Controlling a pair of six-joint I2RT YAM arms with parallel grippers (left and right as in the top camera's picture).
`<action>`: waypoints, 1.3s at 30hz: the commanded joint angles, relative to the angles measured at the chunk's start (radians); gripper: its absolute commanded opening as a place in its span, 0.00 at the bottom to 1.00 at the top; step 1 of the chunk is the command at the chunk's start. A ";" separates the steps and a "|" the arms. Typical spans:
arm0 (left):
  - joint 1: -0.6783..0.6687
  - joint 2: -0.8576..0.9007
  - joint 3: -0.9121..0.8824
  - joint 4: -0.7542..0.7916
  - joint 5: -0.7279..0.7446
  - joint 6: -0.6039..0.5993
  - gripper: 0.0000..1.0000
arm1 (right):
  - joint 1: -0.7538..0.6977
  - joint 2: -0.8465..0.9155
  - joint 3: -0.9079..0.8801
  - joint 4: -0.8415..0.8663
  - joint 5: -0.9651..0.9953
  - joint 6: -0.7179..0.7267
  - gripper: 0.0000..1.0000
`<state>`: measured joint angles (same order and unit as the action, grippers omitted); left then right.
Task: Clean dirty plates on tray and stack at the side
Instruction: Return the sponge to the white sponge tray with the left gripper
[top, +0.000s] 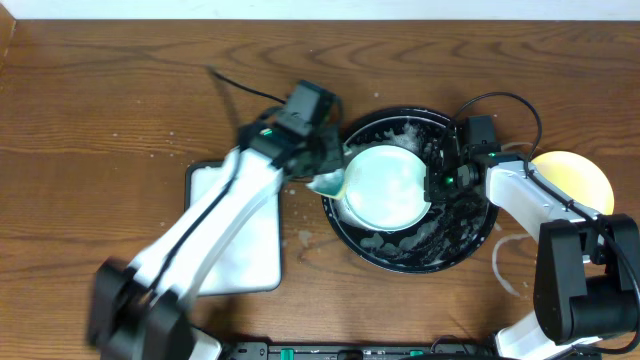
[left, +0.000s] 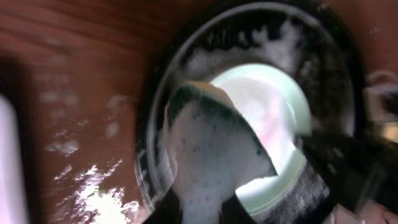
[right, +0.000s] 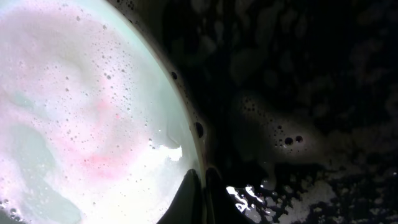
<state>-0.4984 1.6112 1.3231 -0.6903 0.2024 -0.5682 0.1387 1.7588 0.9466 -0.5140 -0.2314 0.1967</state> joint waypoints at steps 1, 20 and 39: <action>0.038 -0.121 0.022 -0.090 -0.072 0.079 0.11 | -0.006 0.033 -0.028 -0.024 0.091 -0.018 0.01; 0.293 -0.157 -0.362 -0.101 -0.320 0.079 0.15 | -0.006 0.033 -0.028 -0.026 0.091 -0.019 0.01; 0.293 -0.392 -0.323 -0.143 -0.320 0.105 0.80 | -0.006 -0.261 -0.025 -0.084 0.092 -0.064 0.01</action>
<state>-0.2108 1.2701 0.9684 -0.8169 -0.1047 -0.4702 0.1387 1.6020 0.9150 -0.5903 -0.1761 0.1703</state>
